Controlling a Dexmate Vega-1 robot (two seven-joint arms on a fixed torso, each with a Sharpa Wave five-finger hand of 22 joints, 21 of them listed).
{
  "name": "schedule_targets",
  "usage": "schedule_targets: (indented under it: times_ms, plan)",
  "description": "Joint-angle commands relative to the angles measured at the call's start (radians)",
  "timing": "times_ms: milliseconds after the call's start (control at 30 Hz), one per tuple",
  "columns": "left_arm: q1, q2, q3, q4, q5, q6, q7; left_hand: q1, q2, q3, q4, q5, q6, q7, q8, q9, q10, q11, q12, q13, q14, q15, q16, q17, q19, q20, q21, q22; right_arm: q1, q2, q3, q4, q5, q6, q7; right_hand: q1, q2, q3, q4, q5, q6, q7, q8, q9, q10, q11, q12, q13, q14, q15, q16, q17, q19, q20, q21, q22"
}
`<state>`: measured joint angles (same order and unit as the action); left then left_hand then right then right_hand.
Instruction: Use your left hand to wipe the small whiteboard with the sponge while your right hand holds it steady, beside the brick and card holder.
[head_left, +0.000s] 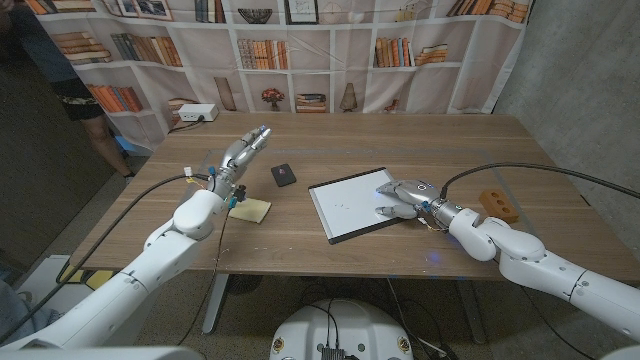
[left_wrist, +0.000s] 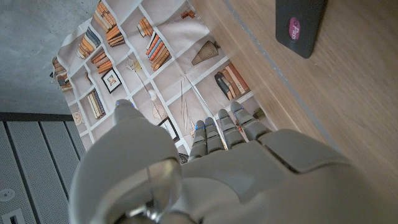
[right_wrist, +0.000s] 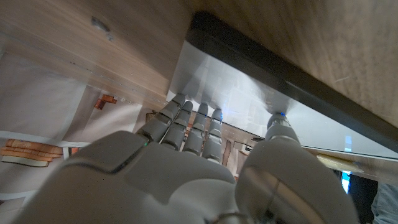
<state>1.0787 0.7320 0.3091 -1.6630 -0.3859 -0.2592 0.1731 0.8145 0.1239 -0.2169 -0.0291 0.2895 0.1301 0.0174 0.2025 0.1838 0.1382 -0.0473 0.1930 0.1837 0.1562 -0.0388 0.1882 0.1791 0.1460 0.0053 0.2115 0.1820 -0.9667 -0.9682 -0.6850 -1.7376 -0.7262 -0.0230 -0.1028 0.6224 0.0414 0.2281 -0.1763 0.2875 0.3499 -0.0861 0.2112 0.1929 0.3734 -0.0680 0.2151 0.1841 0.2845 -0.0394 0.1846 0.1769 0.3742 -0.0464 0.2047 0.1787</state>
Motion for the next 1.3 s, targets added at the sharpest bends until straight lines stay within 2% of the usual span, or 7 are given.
schedule_targets:
  times_ms: [33,100,200,733,800,933,1300]
  plan:
    - [0.110,0.092,-0.029,-0.133,0.157,0.099,0.125,0.039,-0.005,0.006,-0.024,-0.004,-0.001,-0.010,-0.005,0.004,-0.009,-0.009,-0.002,0.005,-0.013,-0.002,-0.005,0.002,-0.017,-0.002,-0.006,0.003,0.002,0.008,-0.011,0.004,-0.008,-0.020,0.010,0.089,-0.016,0.014,-0.010,0.003,0.011,-0.004,0.005,0.004,0.008,-0.005,0.007,0.005,0.001,-0.067,-0.002,0.001,0.006,-0.078,0.006,0.005]
    - [0.127,0.095,-0.033,-0.148,0.196,0.115,0.162,0.082,-0.013,0.013,-0.048,-0.013,0.024,-0.017,0.005,0.006,0.019,-0.022,0.011,0.006,0.045,-0.018,0.015,0.005,0.060,-0.027,0.023,0.006,0.004,0.009,-0.016,0.002,-0.022,-0.024,0.008,0.093,-0.016,0.016,-0.009,0.003,0.012,-0.002,0.005,0.004,0.008,-0.007,0.007,0.005,-0.001,-0.067,-0.003,0.002,0.005,-0.079,0.005,0.005]
    - [0.140,0.097,-0.029,-0.151,0.265,0.110,0.204,0.093,-0.018,0.013,-0.054,-0.019,0.056,-0.032,0.014,0.006,0.050,-0.031,0.020,0.006,0.091,-0.029,0.028,0.008,0.101,-0.034,0.038,0.008,0.004,0.010,-0.019,0.000,-0.030,-0.027,0.005,0.098,-0.017,0.017,-0.008,0.003,0.012,-0.002,0.005,0.004,0.008,-0.008,0.007,0.005,-0.003,-0.068,-0.003,0.002,0.003,-0.081,0.004,0.005]
    - [0.199,0.229,-0.051,-0.226,0.479,0.178,0.197,0.117,-0.036,0.009,-0.069,-0.021,0.117,-0.057,0.029,0.006,0.096,-0.055,0.027,0.007,0.120,-0.054,0.028,0.009,0.131,-0.048,0.046,0.010,-0.004,0.009,-0.021,-0.020,-0.038,-0.057,0.013,0.116,-0.021,0.022,-0.004,0.001,0.018,0.000,0.005,0.004,0.007,-0.011,0.006,0.005,-0.003,-0.067,-0.003,0.002,-0.001,-0.081,0.002,0.006]
    - [0.215,0.240,-0.064,-0.234,0.488,0.176,0.200,0.121,-0.038,0.008,-0.071,-0.020,0.129,-0.060,0.032,0.006,0.108,-0.060,0.030,0.007,0.125,-0.057,0.028,0.009,0.135,-0.050,0.047,0.010,-0.008,0.009,-0.019,-0.026,-0.039,-0.066,0.014,0.117,-0.022,0.022,-0.004,0.001,0.018,0.001,0.005,0.004,0.008,-0.011,0.007,0.005,-0.003,-0.066,-0.002,0.002,-0.001,-0.081,0.002,0.006]
    - [0.242,0.251,-0.086,-0.238,0.517,0.167,0.223,0.132,-0.042,0.004,-0.074,-0.016,0.213,-0.074,0.051,0.007,0.227,-0.074,0.058,0.009,0.180,-0.073,0.036,0.008,0.164,-0.055,0.053,0.011,-0.014,0.012,-0.015,-0.037,-0.046,-0.091,0.011,0.120,-0.024,0.022,-0.002,0.001,0.018,0.000,0.004,0.004,0.009,-0.010,0.007,0.005,-0.004,-0.067,-0.002,0.003,-0.001,-0.080,0.002,0.006]
    - [0.376,0.337,-0.208,-0.327,0.621,0.275,0.230,0.132,-0.050,-0.004,-0.072,-0.014,0.272,-0.088,0.061,0.008,0.266,-0.091,0.057,0.009,0.214,-0.094,0.036,0.007,0.192,-0.062,0.059,0.010,-0.020,0.009,-0.018,-0.054,-0.054,-0.107,0.019,0.123,-0.028,0.023,0.002,-0.001,0.019,0.001,0.004,0.004,0.010,-0.011,0.007,0.005,-0.003,-0.068,-0.002,0.003,-0.001,-0.080,0.002,0.007]
